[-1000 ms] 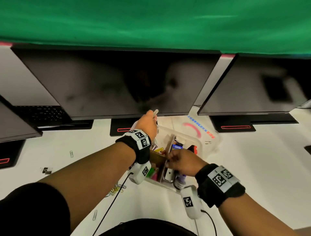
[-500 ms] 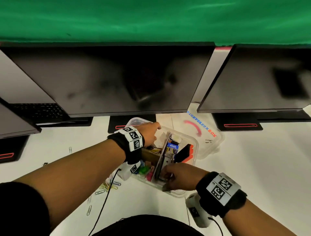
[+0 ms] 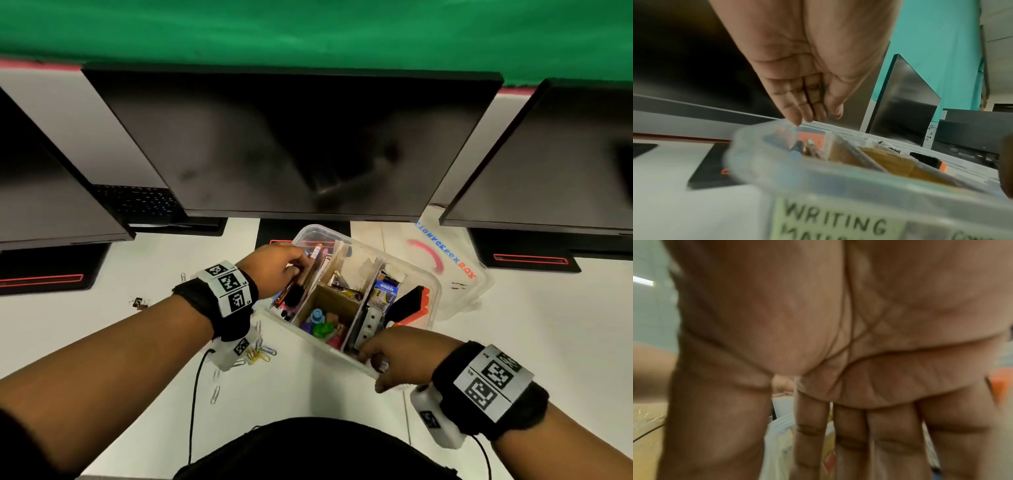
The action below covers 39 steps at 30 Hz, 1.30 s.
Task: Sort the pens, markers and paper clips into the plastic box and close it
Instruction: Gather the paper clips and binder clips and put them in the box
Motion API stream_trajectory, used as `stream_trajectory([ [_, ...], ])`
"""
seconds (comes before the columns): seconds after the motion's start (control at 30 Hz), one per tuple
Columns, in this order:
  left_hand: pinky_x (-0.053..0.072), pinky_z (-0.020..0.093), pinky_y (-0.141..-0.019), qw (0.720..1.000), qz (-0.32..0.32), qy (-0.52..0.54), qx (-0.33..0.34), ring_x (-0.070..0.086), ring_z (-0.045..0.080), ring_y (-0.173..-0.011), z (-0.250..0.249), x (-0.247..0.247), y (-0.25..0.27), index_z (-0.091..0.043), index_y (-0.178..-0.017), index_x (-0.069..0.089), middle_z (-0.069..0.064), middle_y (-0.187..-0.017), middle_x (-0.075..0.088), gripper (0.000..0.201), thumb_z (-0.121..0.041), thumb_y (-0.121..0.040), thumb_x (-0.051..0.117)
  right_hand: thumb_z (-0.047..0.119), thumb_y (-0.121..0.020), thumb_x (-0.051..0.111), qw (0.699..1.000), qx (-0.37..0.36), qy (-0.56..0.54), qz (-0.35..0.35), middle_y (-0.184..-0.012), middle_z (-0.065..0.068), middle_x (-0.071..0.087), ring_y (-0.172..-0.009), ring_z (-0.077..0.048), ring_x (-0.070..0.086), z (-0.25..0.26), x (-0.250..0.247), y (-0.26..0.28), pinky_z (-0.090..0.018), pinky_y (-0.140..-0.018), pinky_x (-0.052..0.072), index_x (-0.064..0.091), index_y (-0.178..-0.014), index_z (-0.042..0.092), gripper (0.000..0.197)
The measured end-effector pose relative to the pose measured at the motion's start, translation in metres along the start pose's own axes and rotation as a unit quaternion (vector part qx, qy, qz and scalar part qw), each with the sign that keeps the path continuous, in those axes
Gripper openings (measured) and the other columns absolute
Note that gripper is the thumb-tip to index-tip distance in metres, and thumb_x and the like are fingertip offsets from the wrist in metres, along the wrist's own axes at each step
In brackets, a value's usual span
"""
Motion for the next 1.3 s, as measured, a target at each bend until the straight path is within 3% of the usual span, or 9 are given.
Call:
stream_trajectory([
  [0.13, 0.035, 0.018, -0.089, 0.998, -0.054, 0.01, -0.014, 0.056, 0.018, -0.109, 0.032, -0.018, 0.017, -0.018, -0.11, 0.065, 0.001, -0.117, 0.061, 0.025, -0.008, -0.092, 0.049, 0.031, -0.085, 0.062, 0.994, -0.01, -0.039, -0.103, -0.097, 0.006, 0.065, -0.078, -0.005, 0.054, 0.027, -0.036, -0.01, -0.02, -0.068, 0.042, 0.062, -0.113, 0.026, 0.028],
  [0.27, 0.036, 0.019, -0.09, 0.997, -0.053, -0.009, -0.048, 0.056, 0.018, -0.109, 0.085, -0.023, 0.039, -0.017, -0.112, 0.064, 0.003, -0.116, 0.062, 0.025, -0.009, -0.093, 0.049, 0.031, -0.086, 0.061, 0.982, -0.03, -0.077, -0.172, -0.098, 0.005, 0.065, -0.088, -0.012, 0.06, 0.07, -0.062, -0.029, -0.027, -0.079, 0.049, 0.062, -0.11, 0.026, 0.025],
  [0.43, 0.036, 0.023, -0.097, 0.993, 0.028, -0.03, -0.112, 0.053, 0.02, -0.115, 0.171, -0.01, 0.074, -0.017, -0.118, 0.06, 0.006, -0.12, 0.058, 0.027, -0.011, -0.093, 0.049, 0.026, -0.09, 0.054, 0.984, -0.072, -0.059, -0.153, -0.103, 0.003, 0.067, -0.083, -0.008, 0.055, 0.134, -0.046, -0.078, -0.022, -0.075, 0.044, 0.063, -0.112, 0.021, 0.024],
  [0.57, 0.033, 0.028, -0.103, 0.984, 0.088, -0.04, -0.148, 0.049, 0.022, -0.119, 0.228, 0.004, 0.097, -0.021, -0.12, 0.058, 0.005, -0.126, 0.054, 0.028, -0.015, -0.093, 0.05, 0.021, -0.092, 0.049, 0.99, -0.059, -0.053, -0.115, -0.119, -0.004, 0.063, -0.107, -0.019, 0.058, 0.163, -0.023, -0.125, -0.022, -0.084, 0.039, 0.061, -0.118, 0.017, 0.029],
  [0.7, 0.034, 0.029, -0.104, 0.98, 0.111, -0.045, -0.156, 0.047, 0.022, -0.121, 0.269, 0.01, 0.114, -0.022, -0.119, 0.058, 0.005, -0.126, 0.053, 0.03, -0.017, -0.09, 0.054, 0.018, -0.092, 0.047, 0.996, -0.014, -0.039, -0.075, -0.126, -0.006, 0.055, -0.118, -0.021, 0.051, 0.173, 0.006, -0.17, -0.027, -0.097, 0.038, 0.057, -0.124, 0.018, 0.033],
  [0.87, 0.031, 0.029, -0.107, 0.982, 0.129, -0.038, -0.131, 0.043, 0.023, -0.125, 0.293, 0.016, 0.123, -0.02, -0.121, 0.058, 0.005, -0.127, 0.051, 0.034, -0.015, -0.087, 0.056, 0.02, -0.09, 0.053, 0.992, 0.037, -0.044, -0.112, -0.116, -0.007, 0.058, -0.109, -0.025, 0.056, 0.172, 0.019, -0.205, -0.032, -0.089, 0.047, 0.063, -0.114, 0.017, 0.027],
  [1.03, 0.036, 0.031, -0.105, 0.988, 0.125, -0.023, -0.091, 0.047, 0.024, -0.121, 0.288, 0.02, 0.116, -0.019, -0.117, 0.06, 0.006, -0.123, 0.054, 0.027, -0.02, -0.091, 0.052, 0.032, -0.087, 0.058, 0.987, 0.057, -0.028, -0.146, -0.113, -0.006, 0.057, -0.108, -0.024, 0.053, 0.183, 0.027, -0.226, -0.03, -0.087, 0.044, 0.064, -0.111, 0.019, 0.028],
  [1.2, 0.035, 0.033, -0.105, 0.99, 0.13, -0.031, -0.032, 0.041, 0.021, -0.125, 0.259, 0.03, 0.104, -0.019, -0.121, 0.055, 0.004, -0.127, 0.05, 0.031, -0.028, -0.092, 0.052, 0.026, -0.083, 0.06, 0.981, 0.076, -0.055, -0.171, -0.102, -0.005, 0.06, -0.101, -0.024, 0.056, 0.183, 0.035, -0.226, -0.029, -0.082, 0.043, 0.067, -0.089, 0.014, 0.015],
  [1.3, 0.037, 0.033, -0.101, 0.987, 0.154, -0.032, -0.004, 0.043, 0.023, -0.123, 0.241, 0.043, 0.1, -0.019, -0.123, 0.055, 0.006, -0.126, 0.05, 0.035, -0.031, -0.09, 0.056, 0.022, -0.089, 0.057, 0.965, 0.092, -0.123, -0.211, -0.101, -0.007, 0.062, -0.096, -0.023, 0.057, 0.173, 0.029, -0.219, -0.023, -0.078, 0.036, 0.068, -0.095, 0.011, 0.017],
])
Point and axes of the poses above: each hand's wrist, its own y-axis away from the middle knuckle, its own x-axis out of the palm, z = x × y, the point moved 9 cm from there along -y, towards the middle knuckle
